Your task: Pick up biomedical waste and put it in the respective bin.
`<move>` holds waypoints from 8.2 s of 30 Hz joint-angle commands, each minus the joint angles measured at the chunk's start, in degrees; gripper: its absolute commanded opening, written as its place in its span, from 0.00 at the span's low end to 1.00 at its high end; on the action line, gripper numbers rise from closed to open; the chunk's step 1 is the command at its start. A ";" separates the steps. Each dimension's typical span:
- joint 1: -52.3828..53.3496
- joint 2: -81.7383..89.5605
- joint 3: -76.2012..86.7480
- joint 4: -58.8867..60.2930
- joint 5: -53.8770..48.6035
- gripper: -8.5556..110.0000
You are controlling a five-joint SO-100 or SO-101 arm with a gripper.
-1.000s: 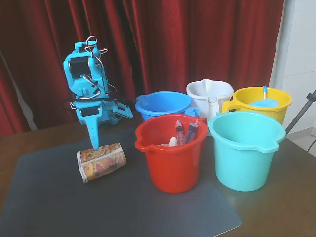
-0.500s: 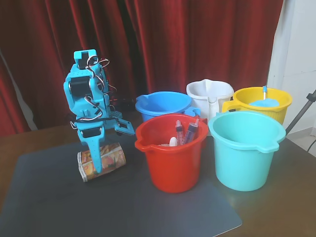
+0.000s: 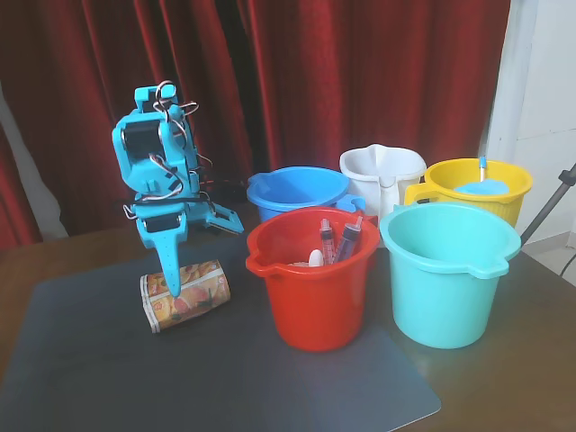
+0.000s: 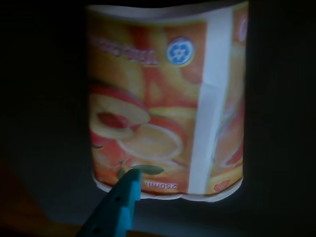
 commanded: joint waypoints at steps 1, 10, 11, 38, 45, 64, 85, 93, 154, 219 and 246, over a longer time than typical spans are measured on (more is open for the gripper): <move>0.09 4.57 2.20 19.69 -0.26 0.90; 0.00 13.71 11.60 19.95 -0.26 0.90; 0.00 14.85 12.48 19.95 -0.26 0.90; -5.54 8.00 25.84 -13.54 9.67 0.83; -5.63 -0.35 20.13 -14.41 9.76 0.83; -4.92 17.23 35.42 -48.87 23.99 0.12; 5.45 26.54 14.50 -41.40 52.82 0.07; 1.32 27.86 1.67 -41.66 63.11 0.07; -43.15 -37.09 -83.41 -66.01 82.00 0.17; -4.92 109.95 88.33 -30.32 10.28 0.07; 18.72 114.79 94.92 -15.47 10.37 0.07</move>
